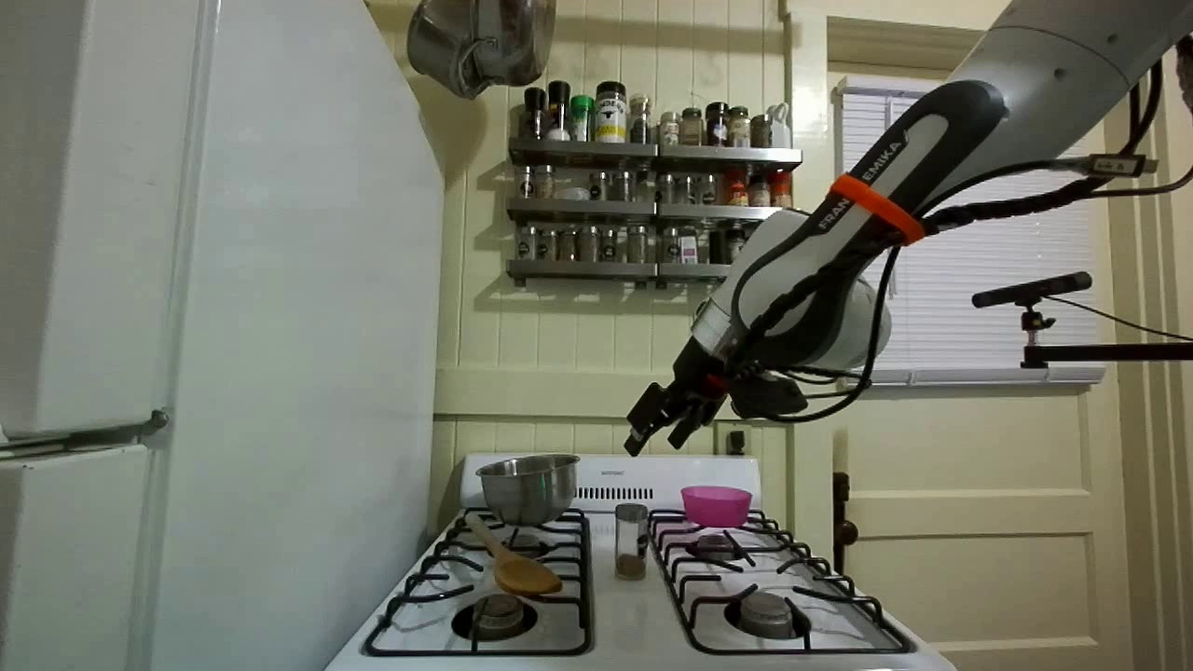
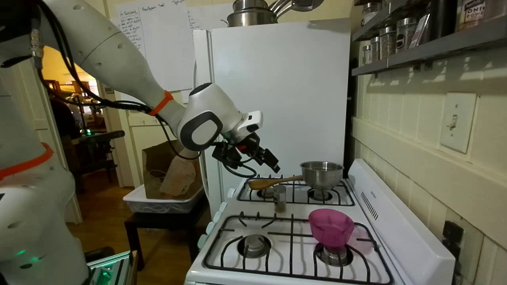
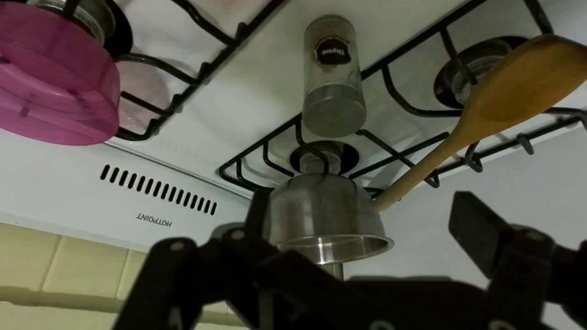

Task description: Pick up the glass jar from the stovetop and put it on the bottom shelf.

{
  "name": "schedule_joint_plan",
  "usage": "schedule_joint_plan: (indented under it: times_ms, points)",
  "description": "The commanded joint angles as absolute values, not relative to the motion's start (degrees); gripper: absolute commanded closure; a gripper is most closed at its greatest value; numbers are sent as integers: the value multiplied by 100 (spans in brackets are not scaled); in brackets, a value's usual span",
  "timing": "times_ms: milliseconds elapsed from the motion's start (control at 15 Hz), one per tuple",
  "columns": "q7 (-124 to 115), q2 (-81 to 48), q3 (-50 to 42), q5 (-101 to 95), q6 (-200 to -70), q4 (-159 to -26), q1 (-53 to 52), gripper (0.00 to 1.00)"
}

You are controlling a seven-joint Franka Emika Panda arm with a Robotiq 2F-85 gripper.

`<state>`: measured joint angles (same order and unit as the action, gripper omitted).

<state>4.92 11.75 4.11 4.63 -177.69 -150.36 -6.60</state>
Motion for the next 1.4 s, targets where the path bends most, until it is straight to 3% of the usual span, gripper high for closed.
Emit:
schedule_joint_plan:
  times_ms: [0, 267, 1333]
  points:
    - [296, 719, 723, 202, -18622, -15187, -381, 0]
    - [514, 350, 1135, 270, -19351, -15332, 255, 0]
    - [814, -869, 1039, 640, -19986, -15056, -248, 0]
